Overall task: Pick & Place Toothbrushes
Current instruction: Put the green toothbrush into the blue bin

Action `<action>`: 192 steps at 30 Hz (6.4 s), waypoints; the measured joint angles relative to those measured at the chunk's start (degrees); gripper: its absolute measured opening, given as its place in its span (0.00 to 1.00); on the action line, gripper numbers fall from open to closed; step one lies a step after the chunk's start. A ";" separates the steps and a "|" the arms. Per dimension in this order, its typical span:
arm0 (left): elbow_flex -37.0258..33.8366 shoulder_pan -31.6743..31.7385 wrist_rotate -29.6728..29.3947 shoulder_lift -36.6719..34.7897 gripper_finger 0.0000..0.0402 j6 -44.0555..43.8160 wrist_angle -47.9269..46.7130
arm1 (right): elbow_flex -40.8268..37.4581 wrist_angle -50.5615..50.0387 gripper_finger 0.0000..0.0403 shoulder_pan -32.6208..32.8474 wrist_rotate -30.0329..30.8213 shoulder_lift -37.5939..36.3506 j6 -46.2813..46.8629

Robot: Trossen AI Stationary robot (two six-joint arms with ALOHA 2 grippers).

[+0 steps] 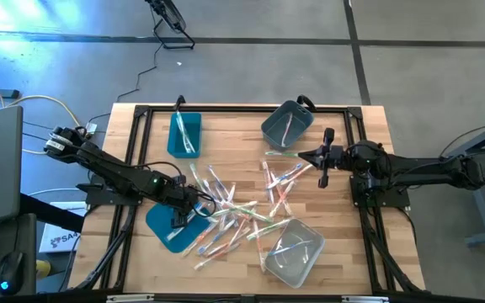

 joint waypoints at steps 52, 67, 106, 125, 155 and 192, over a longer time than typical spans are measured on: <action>0.00 0.02 0.61 0.00 0.39 -1.18 2.98 | 0.00 2.90 0.01 0.00 0.02 -0.01 -1.10; 0.00 0.00 0.79 0.00 0.39 -1.22 2.56 | 0.00 2.90 0.01 0.00 0.02 0.01 -1.11; -2.54 0.01 2.82 -0.04 0.39 2.01 2.46 | 0.00 2.51 0.01 -0.01 0.00 -0.01 -1.12; -2.54 0.01 2.55 -0.04 0.24 1.63 3.17 | 0.00 2.51 0.01 -0.02 0.00 -0.01 -1.12; 1.35 0.02 6.38 0.02 0.00 -0.81 0.48 | 0.00 2.52 0.01 0.00 -0.02 -0.01 -1.12; 30.51 0.07 -32.24 -13.57 0.00 -18.18 -53.58 | -0.02 2.64 0.01 -0.02 -0.02 0.01 -1.12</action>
